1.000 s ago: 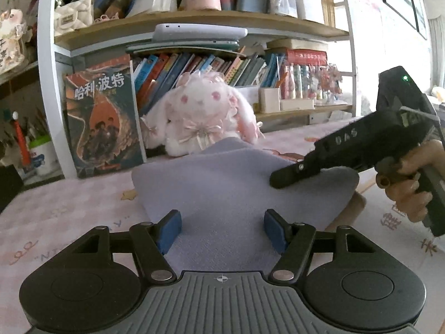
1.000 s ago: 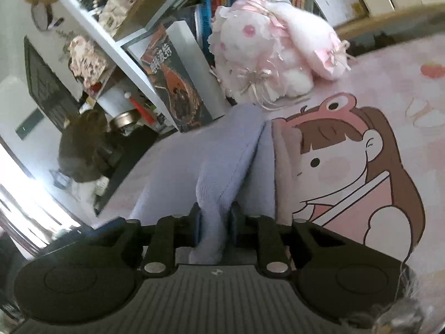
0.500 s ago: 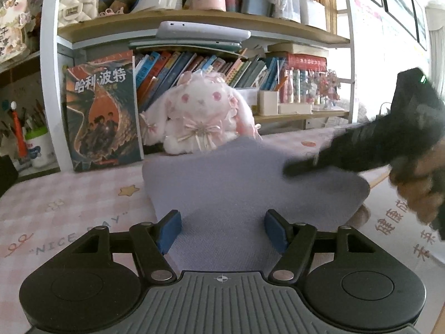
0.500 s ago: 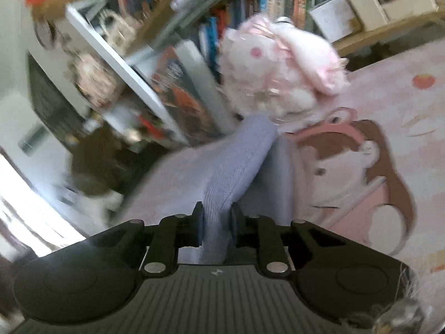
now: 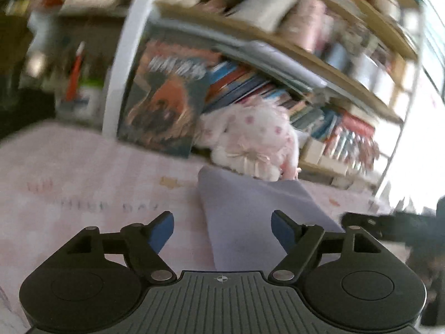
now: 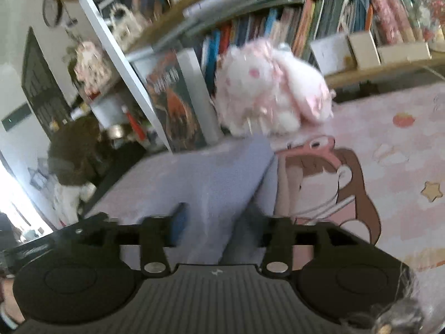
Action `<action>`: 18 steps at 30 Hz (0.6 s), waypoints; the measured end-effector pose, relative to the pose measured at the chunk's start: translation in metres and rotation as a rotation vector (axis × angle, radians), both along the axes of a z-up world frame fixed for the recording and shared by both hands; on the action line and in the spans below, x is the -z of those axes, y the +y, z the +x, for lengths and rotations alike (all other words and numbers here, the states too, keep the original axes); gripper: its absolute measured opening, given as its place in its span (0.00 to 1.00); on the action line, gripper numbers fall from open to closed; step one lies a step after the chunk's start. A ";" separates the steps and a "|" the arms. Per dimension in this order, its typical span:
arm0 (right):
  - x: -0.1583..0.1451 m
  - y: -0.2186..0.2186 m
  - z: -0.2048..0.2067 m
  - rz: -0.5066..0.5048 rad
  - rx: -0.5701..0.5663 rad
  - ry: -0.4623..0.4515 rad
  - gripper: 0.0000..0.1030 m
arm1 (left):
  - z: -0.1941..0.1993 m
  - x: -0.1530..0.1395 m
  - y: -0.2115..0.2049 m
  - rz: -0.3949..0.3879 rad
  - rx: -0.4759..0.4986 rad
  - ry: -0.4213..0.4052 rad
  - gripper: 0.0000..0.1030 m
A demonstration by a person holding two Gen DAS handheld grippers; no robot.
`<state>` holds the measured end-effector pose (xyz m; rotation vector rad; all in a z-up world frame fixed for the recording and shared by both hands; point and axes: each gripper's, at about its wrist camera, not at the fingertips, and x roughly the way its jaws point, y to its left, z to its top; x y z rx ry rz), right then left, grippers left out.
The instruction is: Fold clothes
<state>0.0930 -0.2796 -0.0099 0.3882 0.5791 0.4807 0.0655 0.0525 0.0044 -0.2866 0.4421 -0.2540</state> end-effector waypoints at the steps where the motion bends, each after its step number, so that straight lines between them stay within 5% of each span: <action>1: -0.002 -0.001 -0.002 -0.008 0.006 -0.007 0.63 | 0.006 0.003 0.005 -0.043 0.000 0.037 0.78; 6: -0.003 -0.010 -0.004 -0.043 0.040 0.016 0.82 | 0.029 0.020 0.018 -0.170 0.018 0.152 0.78; 11: 0.016 -0.016 0.014 0.038 0.008 0.153 0.82 | 0.041 0.037 0.025 -0.298 0.030 0.211 0.78; 15: 0.017 -0.013 0.024 0.070 -0.011 0.184 0.81 | 0.049 0.037 0.024 -0.320 0.057 0.230 0.78; 18: 0.018 -0.008 0.034 0.088 -0.044 0.215 0.65 | 0.055 0.038 0.020 -0.335 0.084 0.239 0.76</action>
